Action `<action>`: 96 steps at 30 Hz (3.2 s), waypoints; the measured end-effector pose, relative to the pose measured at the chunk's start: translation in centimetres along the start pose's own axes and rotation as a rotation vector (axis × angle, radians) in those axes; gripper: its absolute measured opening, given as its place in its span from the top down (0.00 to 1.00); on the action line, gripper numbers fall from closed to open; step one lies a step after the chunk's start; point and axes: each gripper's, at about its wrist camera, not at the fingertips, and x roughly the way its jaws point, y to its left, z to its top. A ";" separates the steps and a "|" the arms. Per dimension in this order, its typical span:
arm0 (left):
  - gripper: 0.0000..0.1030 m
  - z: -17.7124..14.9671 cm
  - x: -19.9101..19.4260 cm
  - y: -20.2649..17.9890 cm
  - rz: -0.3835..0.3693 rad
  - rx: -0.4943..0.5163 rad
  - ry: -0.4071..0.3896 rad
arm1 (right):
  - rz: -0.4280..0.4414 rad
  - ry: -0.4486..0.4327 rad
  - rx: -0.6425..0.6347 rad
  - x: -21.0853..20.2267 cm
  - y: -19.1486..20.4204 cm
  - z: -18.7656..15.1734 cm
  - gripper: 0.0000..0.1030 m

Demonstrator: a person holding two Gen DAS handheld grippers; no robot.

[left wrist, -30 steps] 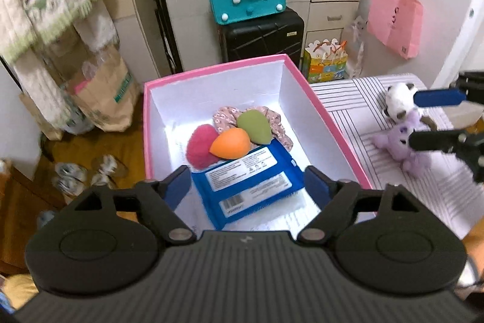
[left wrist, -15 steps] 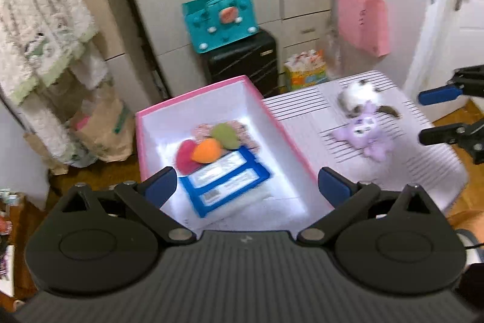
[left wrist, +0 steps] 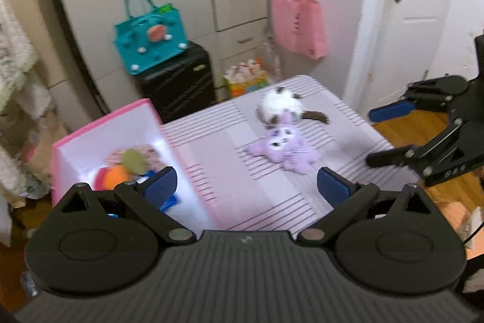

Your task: Organize soft objects

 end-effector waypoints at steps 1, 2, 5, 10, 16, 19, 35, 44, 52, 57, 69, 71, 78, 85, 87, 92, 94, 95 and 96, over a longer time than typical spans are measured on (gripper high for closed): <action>0.04 0.1 0.6 -0.4 -0.011 -0.003 0.002 | 0.005 0.005 0.005 0.2 -0.2 -0.4 0.31; 0.04 0.2 1.2 -0.9 -0.022 -0.003 0.000 | 0.012 0.014 0.012 0.4 -0.6 -0.9 0.31; 0.04 0.4 3.1 -2.3 -0.038 0.004 -0.011 | 0.022 0.037 0.034 1.3 -1.7 -2.1 0.31; 0.03 0.6 6.6 -4.0 -0.032 0.019 -0.025 | -0.035 0.061 0.018 2.8 -3.6 -3.9 0.31; 0.03 1.2 10.4 -4.7 -0.097 -0.040 -0.058 | -0.015 0.068 0.079 5.1 -6.1 -5.1 0.30; 0.03 1.7 12.5 -5.6 -0.071 -0.010 -0.089 | -0.008 0.065 0.095 6.7 -6.1 -6.4 0.30; 0.03 2.5 24.2 -3.5 -0.061 -0.204 0.036 | -0.078 0.009 -0.023 11.8 -3.4 -8.0 0.31; 0.04 2.0 26.2 -2.1 -0.051 -0.276 0.040 | -0.172 -0.016 -0.005 14.0 -3.0 -7.3 0.31; 0.37 1.2 27.4 -0.7 -0.099 -0.355 0.125 | -0.121 -0.001 0.038 13.7 -4.1 -7.7 0.51; 0.49 0.4 26.7 -0.7 -0.093 -0.394 0.157 | -0.126 0.001 0.045 11.6 -5.3 -8.6 0.53; 0.34 -1.8 22.1 -1.9 -0.054 -0.416 0.072 | -0.039 -0.006 0.183 9.1 -6.7 -9.5 0.47; 0.34 -2.0 21.4 -1.9 -0.052 -0.401 0.059 | -0.006 -0.009 0.200 9.3 -6.6 -9.3 0.42; 0.45 -3.0 21.5 -1.7 -0.089 -0.424 0.100 | 0.008 0.006 0.239 10.7 -5.9 -8.9 0.33; 0.59 -4.2 21.8 -0.6 -0.177 -0.502 0.084 | 0.049 0.005 0.324 11.3 -6.4 -8.5 0.30; 0.58 -4.5 21.7 -0.4 -0.182 -0.527 0.085 | 0.036 0.022 0.334 11.7 -6.4 -8.4 0.30; 0.55 -4.8 21.8 -0.7 -0.176 -0.519 0.101 | -0.010 0.033 0.384 12.5 -6.4 -8.1 0.41; 0.57 -4.7 21.6 -0.7 -0.171 -0.527 0.107 | -0.009 0.043 0.388 12.5 -6.3 -7.9 0.45; 0.58 -4.7 21.4 -0.8 -0.167 -0.522 0.107 | -0.016 0.046 0.380 12.5 -6.2 -7.8 0.48; 0.58 -4.6 21.2 -1.1 -0.164 -0.508 0.104 | -0.025 0.052 0.373 12.4 -6.0 -7.7 0.49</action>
